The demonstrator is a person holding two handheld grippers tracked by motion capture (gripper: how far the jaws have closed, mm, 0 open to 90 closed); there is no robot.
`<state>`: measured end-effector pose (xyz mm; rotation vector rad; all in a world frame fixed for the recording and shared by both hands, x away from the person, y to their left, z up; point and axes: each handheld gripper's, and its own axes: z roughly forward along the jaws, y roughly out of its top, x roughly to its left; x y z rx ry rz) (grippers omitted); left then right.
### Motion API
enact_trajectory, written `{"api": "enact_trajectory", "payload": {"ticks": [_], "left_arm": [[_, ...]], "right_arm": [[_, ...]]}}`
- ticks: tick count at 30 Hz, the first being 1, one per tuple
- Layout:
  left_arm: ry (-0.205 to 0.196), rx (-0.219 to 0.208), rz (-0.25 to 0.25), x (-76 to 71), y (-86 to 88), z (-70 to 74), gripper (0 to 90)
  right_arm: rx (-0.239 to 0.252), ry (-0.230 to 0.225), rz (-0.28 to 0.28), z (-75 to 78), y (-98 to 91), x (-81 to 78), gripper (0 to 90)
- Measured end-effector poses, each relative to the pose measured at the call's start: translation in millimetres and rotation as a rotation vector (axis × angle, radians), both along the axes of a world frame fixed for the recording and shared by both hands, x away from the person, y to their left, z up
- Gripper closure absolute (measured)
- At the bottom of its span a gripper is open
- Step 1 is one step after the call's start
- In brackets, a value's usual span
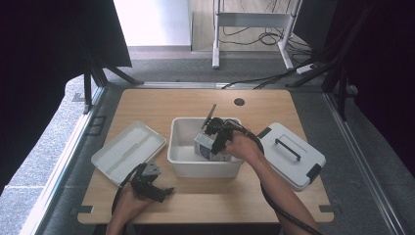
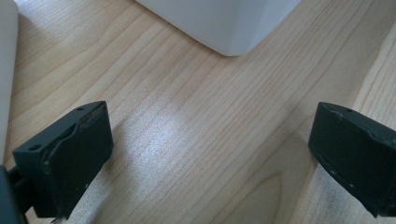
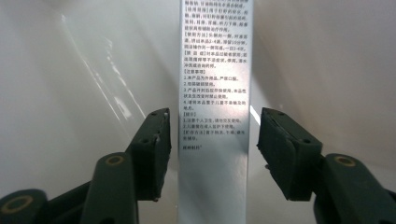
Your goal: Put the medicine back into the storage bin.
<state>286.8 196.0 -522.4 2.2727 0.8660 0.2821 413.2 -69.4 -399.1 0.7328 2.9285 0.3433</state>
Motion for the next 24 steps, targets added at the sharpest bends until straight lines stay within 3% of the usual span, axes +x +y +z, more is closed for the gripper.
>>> {"api": "enact_trajectory", "payload": {"ticks": [7, 15, 24], "left_arm": [[0.001, 0.0, 0.002, -0.2, -0.1, 0.0, 0.0], [0.001, 0.003, 0.006, -0.5, -0.2, 0.2, 0.0], [0.002, 0.003, 0.017, -1.7, -0.3, 0.2, 0.0]], "right_arm": [[0.078, -0.029, 0.002, 18.7, -10.9, -8.3, 32.6], [0.18, -0.082, -0.005, 36.0, -25.6, -19.7, 14.8], [0.272, -0.117, -0.016, 46.5, -47.1, -35.3, 10.7]]}}
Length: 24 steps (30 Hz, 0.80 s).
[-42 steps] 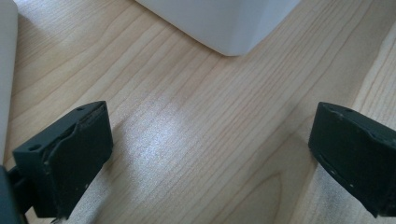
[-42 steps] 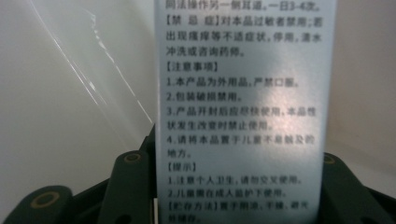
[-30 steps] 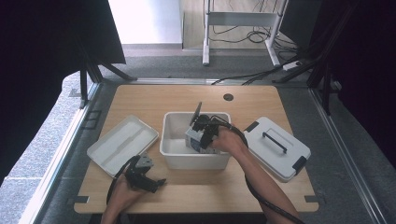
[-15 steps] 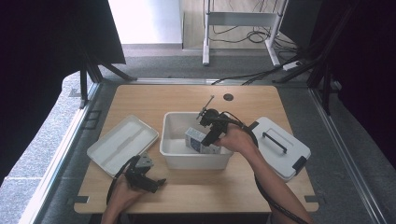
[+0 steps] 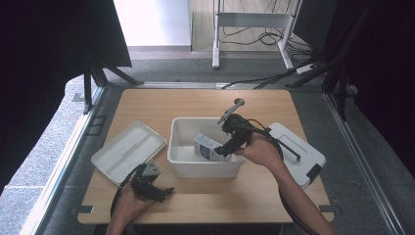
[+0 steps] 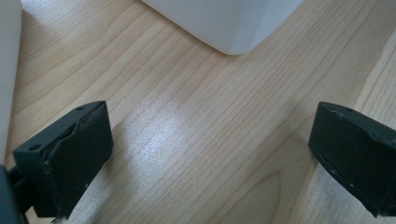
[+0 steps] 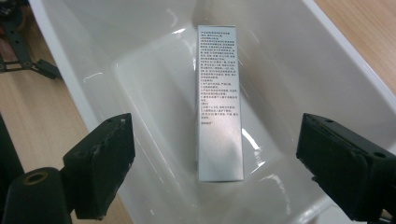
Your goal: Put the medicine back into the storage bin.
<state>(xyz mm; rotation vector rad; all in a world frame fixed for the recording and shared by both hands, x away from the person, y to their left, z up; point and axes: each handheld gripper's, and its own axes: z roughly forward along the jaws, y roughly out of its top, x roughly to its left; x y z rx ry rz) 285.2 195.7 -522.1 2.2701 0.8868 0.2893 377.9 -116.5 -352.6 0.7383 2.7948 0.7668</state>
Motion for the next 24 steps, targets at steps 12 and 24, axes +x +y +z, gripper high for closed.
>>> {"api": "enact_trajectory", "payload": {"ticks": [12, 24], "left_arm": [[0.0, -0.002, 0.0, 0.2, 0.1, 0.0, 0.0], [0.0, -0.003, -0.001, 0.3, 0.0, -0.1, 0.0]], "right_arm": [[0.098, -0.052, -0.037, -1.9, -35.4, -22.9, 2.0], [0.172, -0.095, -0.083, -16.5, -76.2, -49.5, 0.0]]}}
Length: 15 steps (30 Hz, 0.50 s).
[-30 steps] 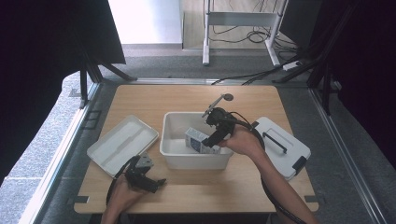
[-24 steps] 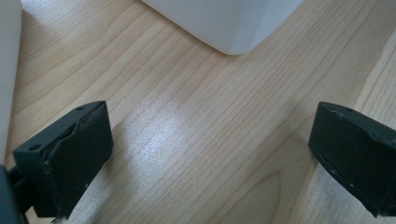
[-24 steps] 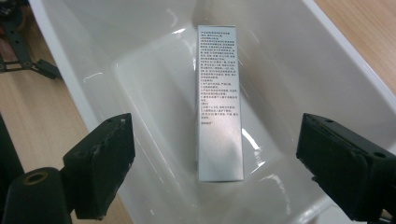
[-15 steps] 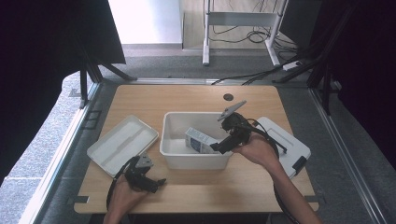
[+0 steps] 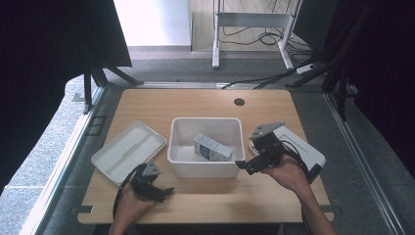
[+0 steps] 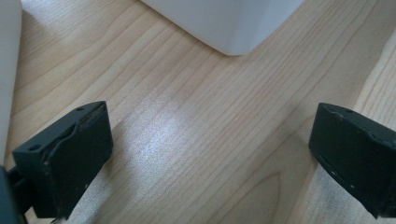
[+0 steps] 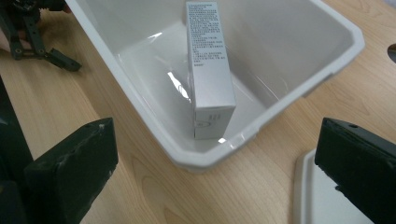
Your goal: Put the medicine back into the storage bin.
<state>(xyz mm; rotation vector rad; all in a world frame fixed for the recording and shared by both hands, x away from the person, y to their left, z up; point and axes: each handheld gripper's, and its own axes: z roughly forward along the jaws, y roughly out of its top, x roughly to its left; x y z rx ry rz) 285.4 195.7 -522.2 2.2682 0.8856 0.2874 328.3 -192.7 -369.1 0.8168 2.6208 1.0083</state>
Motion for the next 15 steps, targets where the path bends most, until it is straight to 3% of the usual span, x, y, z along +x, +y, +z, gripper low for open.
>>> {"api": "enact_trajectory", "payload": {"ticks": [4, 15], "left_arm": [[0.0, 0.0, 0.0, 0.0, 0.0, 0.0, 0.0], [-0.002, 0.001, 0.001, -0.1, -0.1, -0.2, 0.0]], "right_arm": [[0.009, -0.032, -0.009, -8.4, -8.0, -6.2, 0.0], [0.074, -0.033, -0.052, -43.1, -24.4, -14.2, 0.0]]}}
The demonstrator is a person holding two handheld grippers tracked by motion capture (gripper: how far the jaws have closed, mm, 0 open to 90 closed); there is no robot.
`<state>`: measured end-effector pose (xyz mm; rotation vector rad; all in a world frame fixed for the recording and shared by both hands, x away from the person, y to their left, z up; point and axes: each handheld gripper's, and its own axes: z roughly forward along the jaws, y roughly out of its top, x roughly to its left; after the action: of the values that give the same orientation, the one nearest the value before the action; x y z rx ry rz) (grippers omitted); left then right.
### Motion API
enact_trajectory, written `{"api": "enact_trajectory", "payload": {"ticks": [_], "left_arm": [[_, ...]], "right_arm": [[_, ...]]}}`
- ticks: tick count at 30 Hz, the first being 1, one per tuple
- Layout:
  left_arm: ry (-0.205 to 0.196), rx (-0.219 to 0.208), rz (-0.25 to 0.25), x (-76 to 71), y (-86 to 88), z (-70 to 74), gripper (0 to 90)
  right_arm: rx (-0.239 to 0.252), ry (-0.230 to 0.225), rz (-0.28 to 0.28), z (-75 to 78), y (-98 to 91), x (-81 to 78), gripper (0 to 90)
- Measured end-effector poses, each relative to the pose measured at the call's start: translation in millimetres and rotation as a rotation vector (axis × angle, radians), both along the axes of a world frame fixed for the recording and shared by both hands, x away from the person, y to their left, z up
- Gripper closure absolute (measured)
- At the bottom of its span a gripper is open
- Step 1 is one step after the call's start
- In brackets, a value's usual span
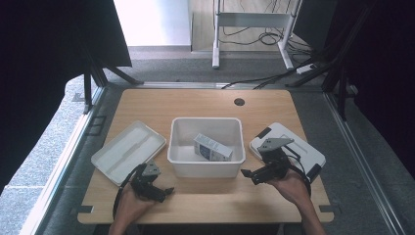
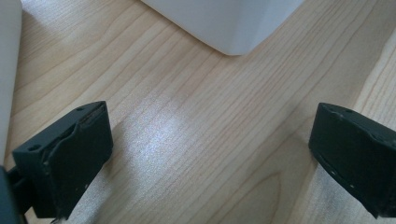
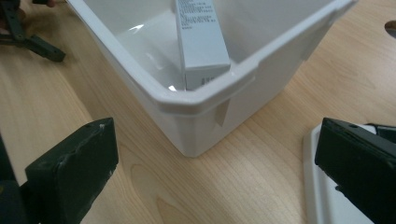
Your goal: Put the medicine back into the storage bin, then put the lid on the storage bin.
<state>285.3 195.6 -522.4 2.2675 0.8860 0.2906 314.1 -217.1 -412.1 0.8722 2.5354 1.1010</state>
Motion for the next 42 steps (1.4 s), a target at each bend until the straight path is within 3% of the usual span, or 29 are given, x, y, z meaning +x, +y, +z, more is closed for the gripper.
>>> {"api": "enact_trajectory", "payload": {"ticks": [13, 24, 29, 37, 42], "left_arm": [[0.0, -0.001, 0.002, -0.2, -0.1, 0.0, 0.0], [0.0, -0.001, 0.003, -0.3, -0.2, 0.0, 0.0], [0.001, -0.002, 0.003, -0.3, -0.1, 0.0, 0.0], [0.007, 0.003, 0.008, 1.0, 0.5, 1.6, 0.0], [0.009, -0.023, 0.01, 2.6, 3.7, 9.6, 0.0]], "right_arm": [[0.027, 0.003, -0.059, -58.6, -6.7, -1.0, 0.0], [-0.027, 0.063, -0.082, -103.1, -12.7, -4.1, 0.0], [-0.04, 0.027, -0.082, -107.8, -12.8, -7.0, 0.0], [-0.042, 0.025, -0.084, -108.0, -12.3, -7.4, 0.0], [-0.042, 0.024, -0.084, -108.0, -12.3, -7.3, 0.0]]}}
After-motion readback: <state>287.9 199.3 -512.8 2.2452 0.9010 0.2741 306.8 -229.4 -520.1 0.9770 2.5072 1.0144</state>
